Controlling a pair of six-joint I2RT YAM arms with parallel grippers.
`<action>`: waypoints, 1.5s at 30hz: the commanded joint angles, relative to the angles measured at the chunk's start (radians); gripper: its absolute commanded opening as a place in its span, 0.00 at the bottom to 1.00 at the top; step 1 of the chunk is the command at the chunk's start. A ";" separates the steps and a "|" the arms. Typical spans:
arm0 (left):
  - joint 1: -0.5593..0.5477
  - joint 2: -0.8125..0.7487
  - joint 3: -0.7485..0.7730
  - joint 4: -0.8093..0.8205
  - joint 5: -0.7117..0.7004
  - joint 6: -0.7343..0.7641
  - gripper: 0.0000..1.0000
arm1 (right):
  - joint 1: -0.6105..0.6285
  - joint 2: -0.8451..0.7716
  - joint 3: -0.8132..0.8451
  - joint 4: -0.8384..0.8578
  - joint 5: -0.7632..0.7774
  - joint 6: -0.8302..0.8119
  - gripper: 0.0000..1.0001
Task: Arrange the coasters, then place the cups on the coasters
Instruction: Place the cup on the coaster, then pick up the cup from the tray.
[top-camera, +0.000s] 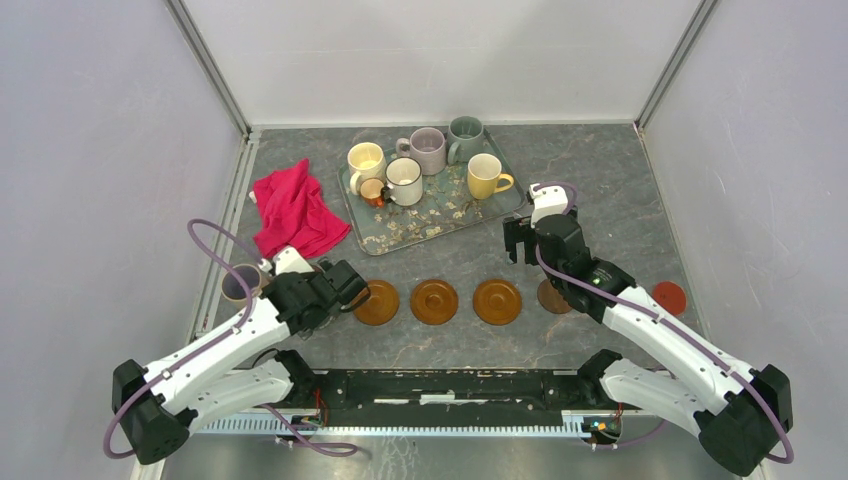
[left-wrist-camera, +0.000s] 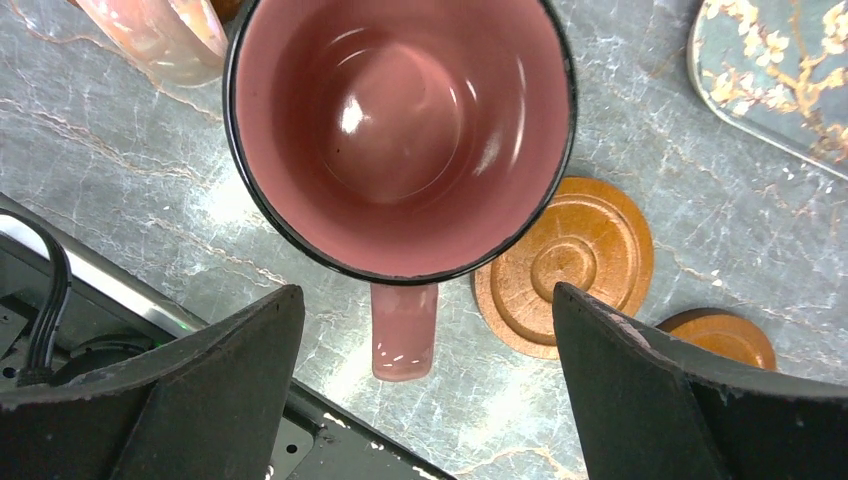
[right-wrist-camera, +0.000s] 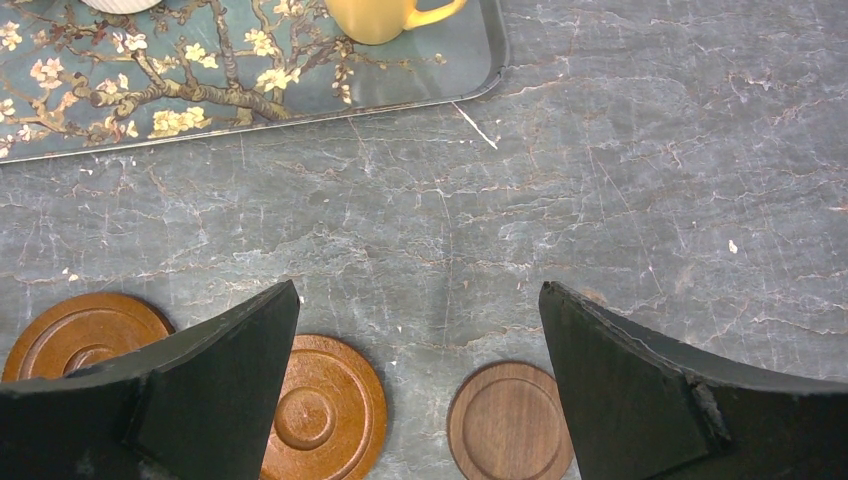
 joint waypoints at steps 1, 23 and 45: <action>-0.002 -0.001 0.079 -0.057 -0.083 0.008 1.00 | 0.005 -0.026 0.000 0.042 -0.009 -0.010 0.98; 0.018 0.323 0.492 0.425 -0.075 0.869 1.00 | 0.005 -0.035 0.020 0.019 -0.024 -0.005 0.98; 0.322 0.852 0.694 0.924 0.420 1.340 1.00 | 0.005 -0.150 0.054 -0.101 -0.046 -0.010 0.98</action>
